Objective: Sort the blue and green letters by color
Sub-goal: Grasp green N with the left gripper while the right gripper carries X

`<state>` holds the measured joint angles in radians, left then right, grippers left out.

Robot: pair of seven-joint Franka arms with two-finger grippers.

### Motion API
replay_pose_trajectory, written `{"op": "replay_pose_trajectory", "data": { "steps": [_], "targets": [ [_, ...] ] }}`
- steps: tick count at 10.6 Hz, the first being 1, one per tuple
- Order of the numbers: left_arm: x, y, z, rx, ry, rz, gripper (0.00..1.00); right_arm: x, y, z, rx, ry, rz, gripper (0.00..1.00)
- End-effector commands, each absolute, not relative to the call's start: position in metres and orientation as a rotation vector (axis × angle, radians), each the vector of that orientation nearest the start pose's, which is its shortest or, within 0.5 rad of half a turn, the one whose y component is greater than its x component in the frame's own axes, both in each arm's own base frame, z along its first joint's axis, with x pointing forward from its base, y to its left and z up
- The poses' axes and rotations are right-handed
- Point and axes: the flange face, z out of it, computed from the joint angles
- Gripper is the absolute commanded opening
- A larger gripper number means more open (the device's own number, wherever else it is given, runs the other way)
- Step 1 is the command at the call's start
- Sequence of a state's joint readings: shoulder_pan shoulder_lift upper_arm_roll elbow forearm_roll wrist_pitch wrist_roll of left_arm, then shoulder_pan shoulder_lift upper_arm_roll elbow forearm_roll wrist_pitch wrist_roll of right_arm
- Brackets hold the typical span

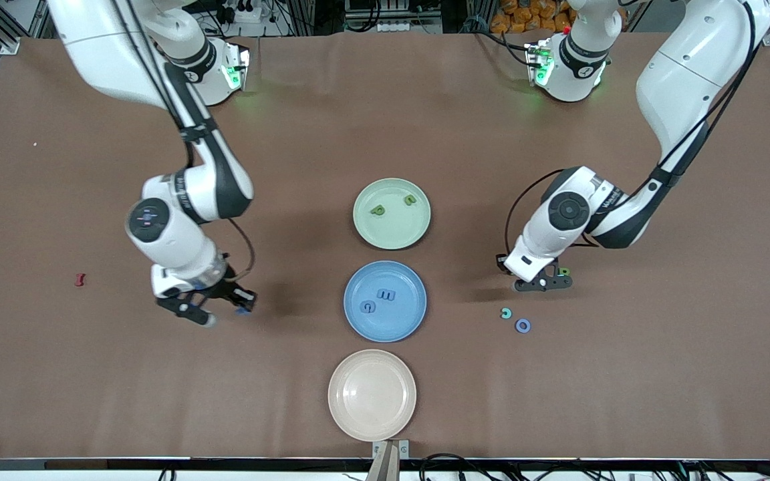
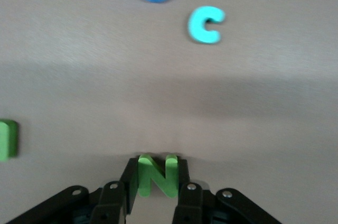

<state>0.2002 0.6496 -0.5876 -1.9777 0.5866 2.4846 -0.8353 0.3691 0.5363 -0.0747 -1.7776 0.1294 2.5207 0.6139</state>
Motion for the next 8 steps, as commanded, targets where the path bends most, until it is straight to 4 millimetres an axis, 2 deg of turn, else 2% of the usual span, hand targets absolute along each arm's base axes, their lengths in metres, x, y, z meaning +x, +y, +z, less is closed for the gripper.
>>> {"op": "replay_pose_trajectory", "data": {
  "steps": [1,2,3,8],
  "targets": [
    [0.55,-0.259,0.215,-3.122,-0.189,-0.037,0.0,0.668,0.275,0.27,-2.904,0.495,-0.291,0.04],
    [0.547,-0.266,0.22,-3.123,-0.21,-0.041,0.0,0.667,0.299,0.268,-2.898,0.449,-0.309,0.04],
    [0.543,-0.276,0.224,-3.13,-0.235,-0.04,0.0,0.665,0.315,0.264,-2.882,0.424,-0.331,0.04],
    [0.518,-0.332,0.25,-3.171,-0.366,-0.04,0.0,0.646,0.404,0.242,-2.726,0.496,-0.352,0.04]
  ]
}}
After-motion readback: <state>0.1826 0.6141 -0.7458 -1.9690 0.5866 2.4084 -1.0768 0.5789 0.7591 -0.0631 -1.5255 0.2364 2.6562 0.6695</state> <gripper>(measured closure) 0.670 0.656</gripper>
